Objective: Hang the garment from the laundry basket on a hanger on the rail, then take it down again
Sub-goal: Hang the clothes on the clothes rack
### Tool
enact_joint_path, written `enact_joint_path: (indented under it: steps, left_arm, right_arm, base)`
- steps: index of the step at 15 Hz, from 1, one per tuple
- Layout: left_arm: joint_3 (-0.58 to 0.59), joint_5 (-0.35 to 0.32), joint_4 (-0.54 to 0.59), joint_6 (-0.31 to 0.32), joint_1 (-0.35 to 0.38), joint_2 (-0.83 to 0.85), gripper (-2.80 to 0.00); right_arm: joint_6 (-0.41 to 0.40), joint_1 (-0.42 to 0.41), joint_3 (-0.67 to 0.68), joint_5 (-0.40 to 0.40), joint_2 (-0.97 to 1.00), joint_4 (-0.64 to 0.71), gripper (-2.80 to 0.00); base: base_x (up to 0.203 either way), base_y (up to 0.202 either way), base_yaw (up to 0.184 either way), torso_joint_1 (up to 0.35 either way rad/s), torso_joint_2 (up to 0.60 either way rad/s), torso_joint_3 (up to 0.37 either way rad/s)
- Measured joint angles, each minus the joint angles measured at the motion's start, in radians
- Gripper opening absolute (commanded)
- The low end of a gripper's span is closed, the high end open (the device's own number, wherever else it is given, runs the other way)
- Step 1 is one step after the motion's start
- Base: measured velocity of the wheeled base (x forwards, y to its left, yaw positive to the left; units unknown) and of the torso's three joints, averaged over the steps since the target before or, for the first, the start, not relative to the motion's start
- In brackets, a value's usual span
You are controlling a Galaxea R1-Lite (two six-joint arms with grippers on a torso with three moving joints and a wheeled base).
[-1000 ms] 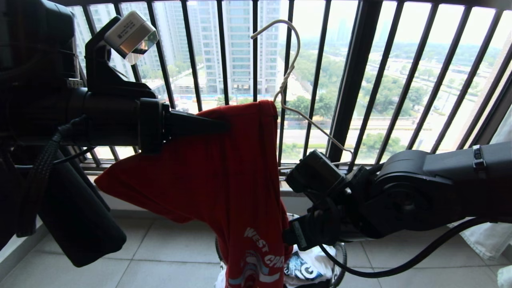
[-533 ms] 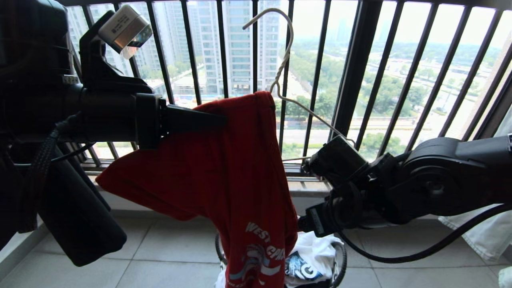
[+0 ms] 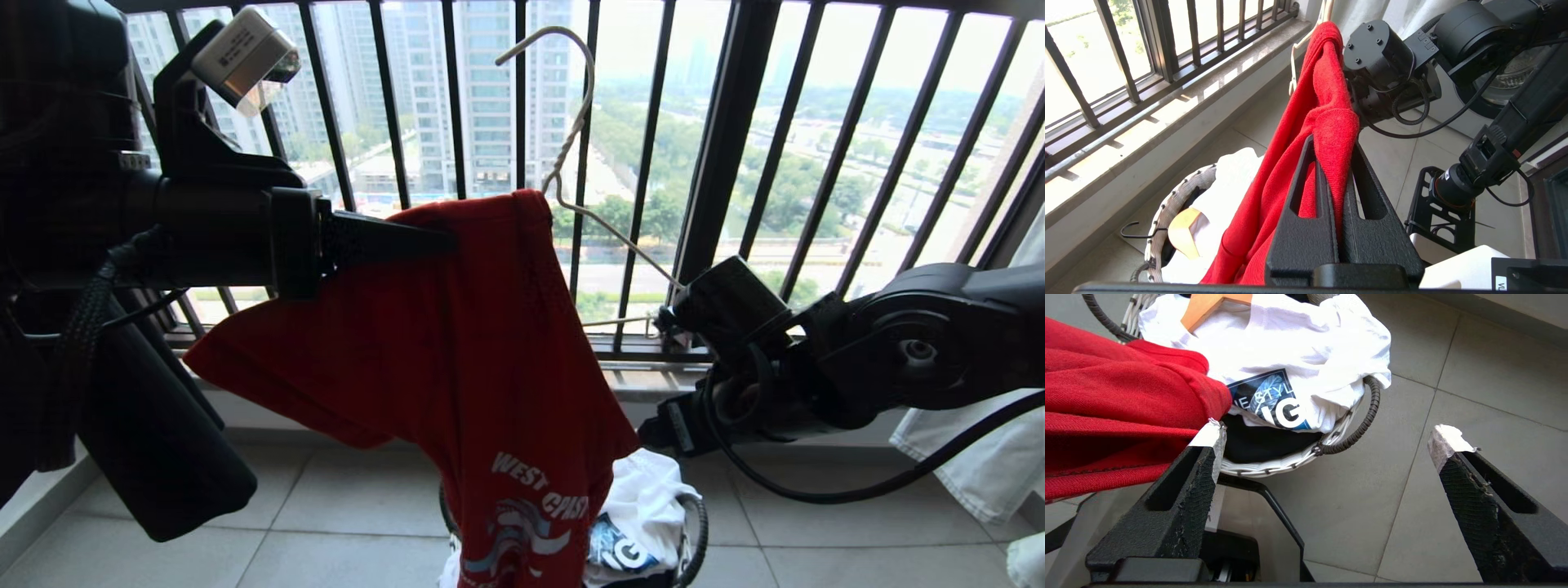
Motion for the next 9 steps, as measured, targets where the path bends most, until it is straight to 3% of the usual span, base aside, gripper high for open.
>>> enact_joint_path:
  steps: [9]
  left_arm:
    - [-0.004,0.000,-0.001,-0.008,0.010,-0.001,-2.80]
  right_arm:
    - [-0.006,-0.024,-0.001,0.000,-0.001,-0.002,-2.80]
  base:
    - [0.000,0.000,0.000,0.000,0.00,0.000]
